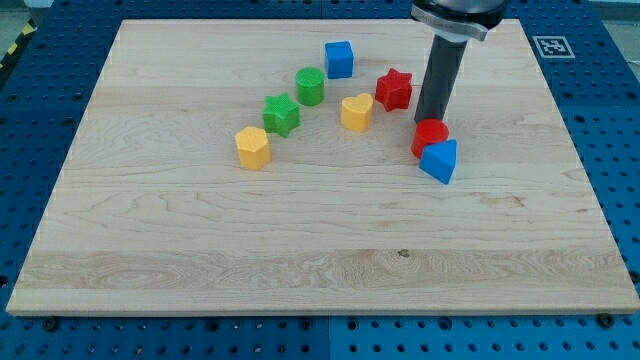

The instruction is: Slide the blue triangle left and up a bit

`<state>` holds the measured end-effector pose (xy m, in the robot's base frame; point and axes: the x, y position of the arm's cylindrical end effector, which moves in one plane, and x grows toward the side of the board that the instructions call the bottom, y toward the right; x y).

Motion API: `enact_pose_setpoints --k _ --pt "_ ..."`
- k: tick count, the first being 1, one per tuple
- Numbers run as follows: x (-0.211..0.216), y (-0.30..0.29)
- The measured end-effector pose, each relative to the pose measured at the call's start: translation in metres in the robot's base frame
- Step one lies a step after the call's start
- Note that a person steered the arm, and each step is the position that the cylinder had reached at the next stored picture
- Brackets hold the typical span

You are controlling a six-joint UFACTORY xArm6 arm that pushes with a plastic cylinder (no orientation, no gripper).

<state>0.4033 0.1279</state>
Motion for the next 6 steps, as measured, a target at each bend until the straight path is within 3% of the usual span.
enact_pose_setpoints --k 2,6 --pt "0.009 0.047" --pt "0.047 0.047"
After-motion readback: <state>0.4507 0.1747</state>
